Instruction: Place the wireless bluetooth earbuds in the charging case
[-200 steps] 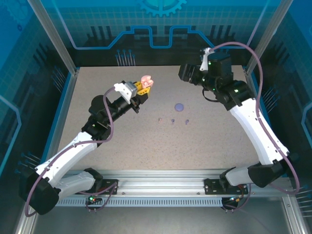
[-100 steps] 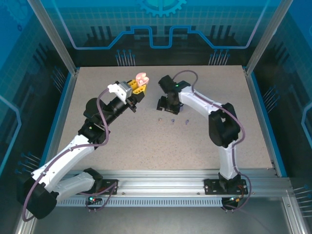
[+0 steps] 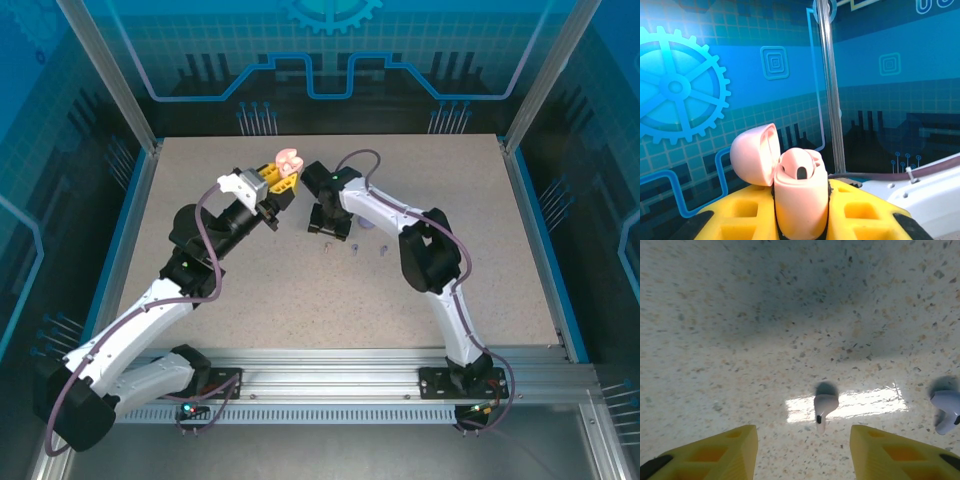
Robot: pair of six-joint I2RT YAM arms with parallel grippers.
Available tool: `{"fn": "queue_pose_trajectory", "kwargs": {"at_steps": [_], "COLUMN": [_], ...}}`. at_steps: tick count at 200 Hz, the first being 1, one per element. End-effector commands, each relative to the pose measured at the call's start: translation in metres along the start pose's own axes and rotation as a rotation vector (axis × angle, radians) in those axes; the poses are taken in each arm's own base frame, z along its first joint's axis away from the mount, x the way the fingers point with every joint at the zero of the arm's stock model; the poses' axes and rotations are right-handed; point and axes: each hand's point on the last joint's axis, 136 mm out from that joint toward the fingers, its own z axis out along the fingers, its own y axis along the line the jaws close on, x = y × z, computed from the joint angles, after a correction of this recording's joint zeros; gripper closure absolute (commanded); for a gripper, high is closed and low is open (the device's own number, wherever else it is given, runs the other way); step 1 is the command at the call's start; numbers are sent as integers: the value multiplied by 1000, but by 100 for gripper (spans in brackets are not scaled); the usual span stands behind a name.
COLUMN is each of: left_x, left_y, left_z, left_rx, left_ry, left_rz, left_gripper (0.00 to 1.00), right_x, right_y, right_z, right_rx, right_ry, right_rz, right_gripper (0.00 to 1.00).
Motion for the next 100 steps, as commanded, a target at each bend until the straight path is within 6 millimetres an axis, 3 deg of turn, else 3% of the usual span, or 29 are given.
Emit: {"fn": "queue_pose_trajectory", "kwargs": {"at_steps": [1,6,23,100], "left_x": [-16,-16,-15,-12], "left_y": [2,2,2,3], "left_z": [-6,-6,-6,-7], "left_rx": [-23,-23,-25,-28], "left_ry": [-57,-57,-55,-55], "left_rz": [31,30,34,38], "left_gripper": [100,100,100,100], "right_x": [7,8,10,13], "right_y": [-5,-9,-10,-16], "right_z": [3,14,21,36], "right_rx": [66,87,101,133], "right_ry": [11,25,34,52], "right_rz": [10,11,10,12], "right_gripper": [49,49,50,58]}}
